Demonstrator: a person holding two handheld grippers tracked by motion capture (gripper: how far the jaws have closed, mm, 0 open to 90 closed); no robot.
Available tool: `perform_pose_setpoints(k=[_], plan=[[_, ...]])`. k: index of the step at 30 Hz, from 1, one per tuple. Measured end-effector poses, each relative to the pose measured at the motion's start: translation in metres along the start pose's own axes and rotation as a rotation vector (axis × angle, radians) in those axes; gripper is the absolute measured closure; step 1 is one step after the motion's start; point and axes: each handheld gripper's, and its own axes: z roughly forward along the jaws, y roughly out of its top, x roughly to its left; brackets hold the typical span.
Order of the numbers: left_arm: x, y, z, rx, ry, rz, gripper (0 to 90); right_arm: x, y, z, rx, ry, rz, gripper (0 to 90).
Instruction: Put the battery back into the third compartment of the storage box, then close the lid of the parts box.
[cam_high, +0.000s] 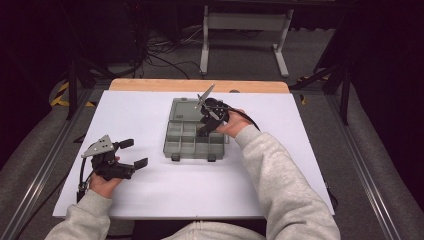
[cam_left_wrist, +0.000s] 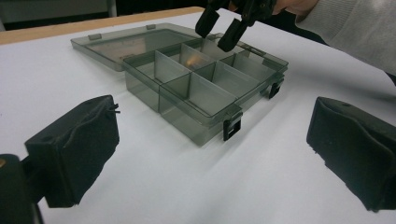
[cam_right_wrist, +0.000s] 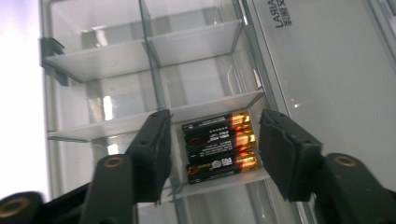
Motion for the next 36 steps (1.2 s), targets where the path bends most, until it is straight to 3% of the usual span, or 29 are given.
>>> perform_pose_setpoints(k=[4, 8, 15, 17, 22, 25, 28, 33, 36], plan=[[0.001, 0.005, 0.0, 0.02, 0.006, -0.02, 13.2, 0.006, -0.003, -0.012, -0.034, -0.021, 0.015, 56.5], [0.003, 0.014, 0.0, 0.007, 0.013, -0.032, 25.9, 0.016, -0.009, -0.028, -0.076, -0.042, 0.023, 66.0], [0.006, 0.029, 0.011, 0.092, 0.041, -0.012, 51.8, 0.033, -0.026, -0.049, -0.136, -0.097, 0.045, 82.7], [0.005, 0.033, 0.015, 0.104, 0.046, -0.005, 54.5, 0.035, -0.029, -0.051, -0.144, -0.102, 0.051, 84.2], [0.006, 0.042, 0.027, 0.144, 0.051, 0.007, 74.7, 0.045, -0.045, -0.062, -0.174, -0.132, 0.072, 89.9], [0.005, 0.047, 0.034, 0.173, 0.075, 0.017, 87.8, 0.051, -0.054, -0.067, -0.188, -0.159, 0.095, 90.0], [0.003, 0.052, 0.038, 0.192, 0.089, 0.022, 89.1, 0.053, -0.059, -0.07, -0.204, -0.164, 0.118, 90.0], [0.004, 0.059, 0.045, 0.218, 0.14, -0.024, 89.3, 0.054, -0.066, -0.072, -0.213, -0.173, 0.149, 90.0], [0.009, 0.066, 0.051, 0.246, 0.166, -0.047, 89.3, 0.053, -0.067, -0.07, -0.196, -0.206, 0.144, 90.0]])
